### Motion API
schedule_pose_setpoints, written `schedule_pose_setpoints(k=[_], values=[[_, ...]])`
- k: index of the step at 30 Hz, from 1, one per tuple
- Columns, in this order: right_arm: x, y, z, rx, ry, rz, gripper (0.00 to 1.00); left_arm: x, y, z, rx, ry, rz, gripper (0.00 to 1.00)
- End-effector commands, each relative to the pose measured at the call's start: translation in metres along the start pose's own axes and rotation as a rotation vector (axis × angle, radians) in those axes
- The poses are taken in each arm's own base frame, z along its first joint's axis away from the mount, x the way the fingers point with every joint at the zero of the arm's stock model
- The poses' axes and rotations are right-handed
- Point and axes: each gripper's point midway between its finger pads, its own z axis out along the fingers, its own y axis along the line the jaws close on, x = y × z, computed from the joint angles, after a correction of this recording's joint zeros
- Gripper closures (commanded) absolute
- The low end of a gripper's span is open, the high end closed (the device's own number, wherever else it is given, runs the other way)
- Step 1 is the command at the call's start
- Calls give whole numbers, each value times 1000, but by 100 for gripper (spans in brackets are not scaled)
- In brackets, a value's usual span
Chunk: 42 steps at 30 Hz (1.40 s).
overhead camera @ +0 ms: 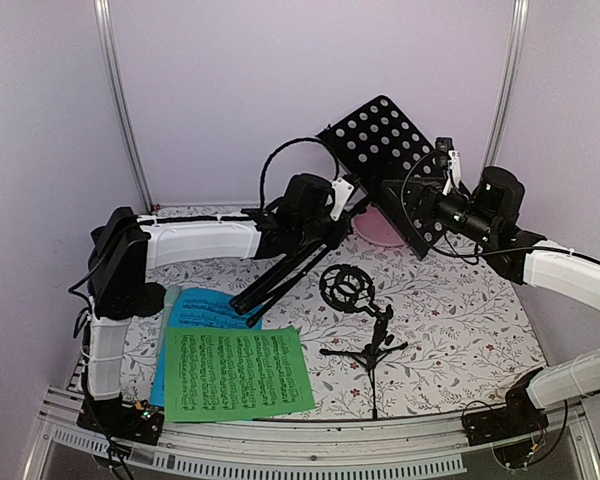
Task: Pack up the instrument practice props
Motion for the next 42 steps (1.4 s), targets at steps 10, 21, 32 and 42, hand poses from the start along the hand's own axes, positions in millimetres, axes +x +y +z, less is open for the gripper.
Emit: schedule_pose_setpoints(k=[10,21,32,42], values=[[3,-16,-18,21,28,168,1,-218,48,-111,-11,-631,-176,100],[-28,12,-19,-106,-20,230,1,-289,56,-163,166,-812,-299,100],[-37,41,-58,-234,-116,213,1,-326,53,-209,372,-936,-366,100],[-59,34,-80,-369,-307,339,1,-345,41,-240,544,-1015,-399,100]])
